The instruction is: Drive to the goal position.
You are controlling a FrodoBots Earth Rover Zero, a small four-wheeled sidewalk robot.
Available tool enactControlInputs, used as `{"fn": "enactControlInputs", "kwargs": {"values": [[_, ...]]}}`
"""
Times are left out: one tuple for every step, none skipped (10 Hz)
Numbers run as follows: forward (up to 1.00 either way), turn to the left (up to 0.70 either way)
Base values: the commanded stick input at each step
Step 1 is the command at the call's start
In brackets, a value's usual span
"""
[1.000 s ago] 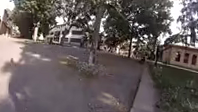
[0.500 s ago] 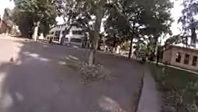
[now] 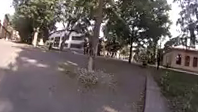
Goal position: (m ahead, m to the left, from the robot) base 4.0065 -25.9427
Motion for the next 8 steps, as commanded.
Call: {"fn": "enactControlInputs", "kwargs": {"values": [[0.44, -0.27], [0.44, -0.27], [0.44, -0.1], [0.44, 0.02], [0.44, 0.02], [0.44, 0.02], [0.44, 0.02], [0.44, 0.02]]}}
